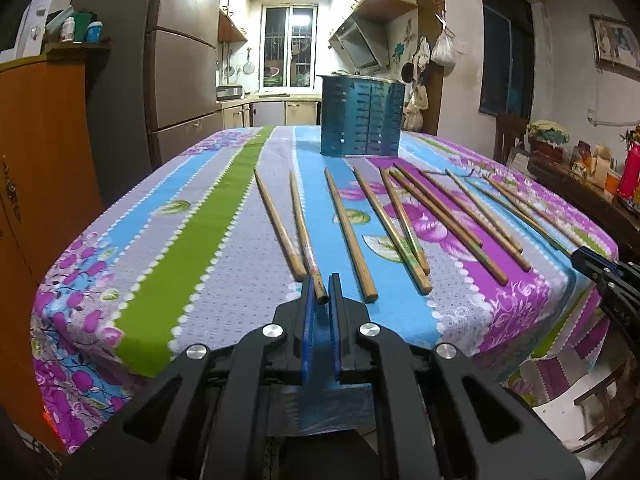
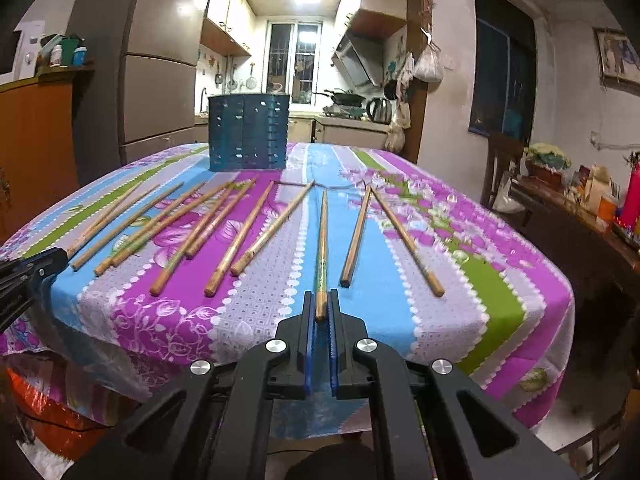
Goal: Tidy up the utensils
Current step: 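Close the right tool on one wooden chopstick while the left tool grasps another, then lift and carry both held chopsticks over the blue utensil holder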
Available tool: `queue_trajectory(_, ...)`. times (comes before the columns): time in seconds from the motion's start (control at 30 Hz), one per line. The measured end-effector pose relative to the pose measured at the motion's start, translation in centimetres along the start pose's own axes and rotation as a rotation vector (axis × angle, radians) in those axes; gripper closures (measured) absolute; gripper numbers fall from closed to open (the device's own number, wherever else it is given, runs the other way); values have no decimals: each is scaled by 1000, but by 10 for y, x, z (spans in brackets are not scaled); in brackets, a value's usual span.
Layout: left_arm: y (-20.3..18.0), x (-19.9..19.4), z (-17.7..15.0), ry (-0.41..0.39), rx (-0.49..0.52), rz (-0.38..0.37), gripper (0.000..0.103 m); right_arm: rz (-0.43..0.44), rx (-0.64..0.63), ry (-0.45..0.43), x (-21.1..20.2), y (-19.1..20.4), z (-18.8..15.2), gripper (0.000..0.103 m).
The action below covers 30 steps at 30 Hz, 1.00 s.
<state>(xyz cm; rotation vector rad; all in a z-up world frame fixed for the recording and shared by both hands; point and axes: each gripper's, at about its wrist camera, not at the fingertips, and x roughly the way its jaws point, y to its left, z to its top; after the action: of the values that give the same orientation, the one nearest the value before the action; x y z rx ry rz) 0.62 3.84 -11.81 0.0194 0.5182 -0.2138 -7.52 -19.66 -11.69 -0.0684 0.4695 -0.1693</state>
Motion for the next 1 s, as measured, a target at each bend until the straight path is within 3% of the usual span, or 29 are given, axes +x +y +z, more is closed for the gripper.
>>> queue_trajectory(0.2, 0, -26, 10, -56, 12, -5, 98, -2, -64, -113, -35, -2, 19, 96)
queue_trajectory(0.7, -6, -62, 54, -151, 15, -47, 98, 34, -66, -218, -73, -22, 59, 96)
queue_trajectory(1.0, 1, -60, 109, -134, 1, -80, 98, 167, -22, -219, -65, -47, 115, 96)
